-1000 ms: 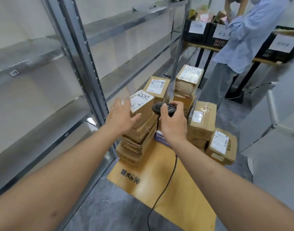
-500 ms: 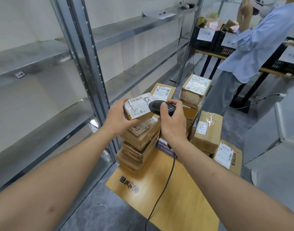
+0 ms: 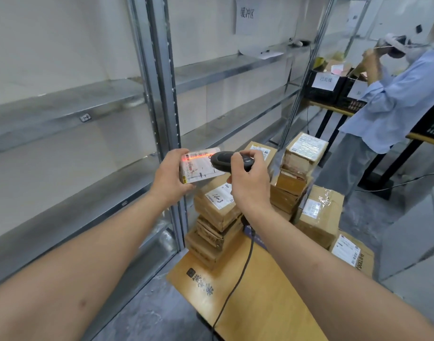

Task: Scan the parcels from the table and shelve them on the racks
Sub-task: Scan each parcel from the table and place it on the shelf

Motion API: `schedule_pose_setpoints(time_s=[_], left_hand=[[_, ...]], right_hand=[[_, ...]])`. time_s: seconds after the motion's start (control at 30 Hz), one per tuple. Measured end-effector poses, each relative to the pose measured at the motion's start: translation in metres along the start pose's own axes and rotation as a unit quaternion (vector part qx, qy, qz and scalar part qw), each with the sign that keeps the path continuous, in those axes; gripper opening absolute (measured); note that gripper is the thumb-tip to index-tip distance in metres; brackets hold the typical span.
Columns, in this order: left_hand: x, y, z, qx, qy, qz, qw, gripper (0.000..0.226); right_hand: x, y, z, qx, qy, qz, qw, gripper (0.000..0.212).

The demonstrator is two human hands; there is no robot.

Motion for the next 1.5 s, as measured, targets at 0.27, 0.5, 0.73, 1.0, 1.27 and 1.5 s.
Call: schedule_pose_setpoints(time_s=[0.27, 0.5, 0.73, 1.0, 1.27, 1.5], left_hand=[[-0.027, -0.012, -0.034, 0.029, 0.041, -0.028, 0.998, 0.092], [-0.068, -0.036, -0.085, 0.059, 0.094, -0.134, 0.985, 0.092], [-0.128, -0.069, -0.16, 0.106, 0.132, -0.209, 0.963, 0.074], [-0.214, -0.11, -0.284, 0.098, 0.236, -0.284, 0.924, 0.087], [-0.33, -0.171, -0.409, 0.111, 0.29, -0.341, 0.887, 0.073], [-0.449, -0.219, -0.504, 0.11, 0.32, -0.402, 0.851, 0.074]], right_hand=[[-0.014, -0.012, 0.017, 0.006, -0.036, -0.031, 0.999, 0.021], [-0.037, -0.016, 0.068, 0.014, -0.091, -0.025, 0.995, 0.026], [-0.085, -0.046, 0.152, -0.012, -0.165, -0.032, 0.986, 0.028], [-0.172, -0.113, 0.253, -0.008, -0.234, -0.087, 0.968, 0.036], [-0.297, -0.164, 0.356, -0.024, -0.29, -0.143, 0.946, 0.035], [-0.418, -0.202, 0.445, -0.039, -0.351, -0.203, 0.913, 0.036]])
Point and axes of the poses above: each hand's wrist, its own x-axis towards the middle knuckle, its own z-axis out of the palm, y = z × x, the point moved 10 cm from there along x, towards the middle knuckle, and after that the axes turned 5 degrees about -x, right-handed, at the moved point
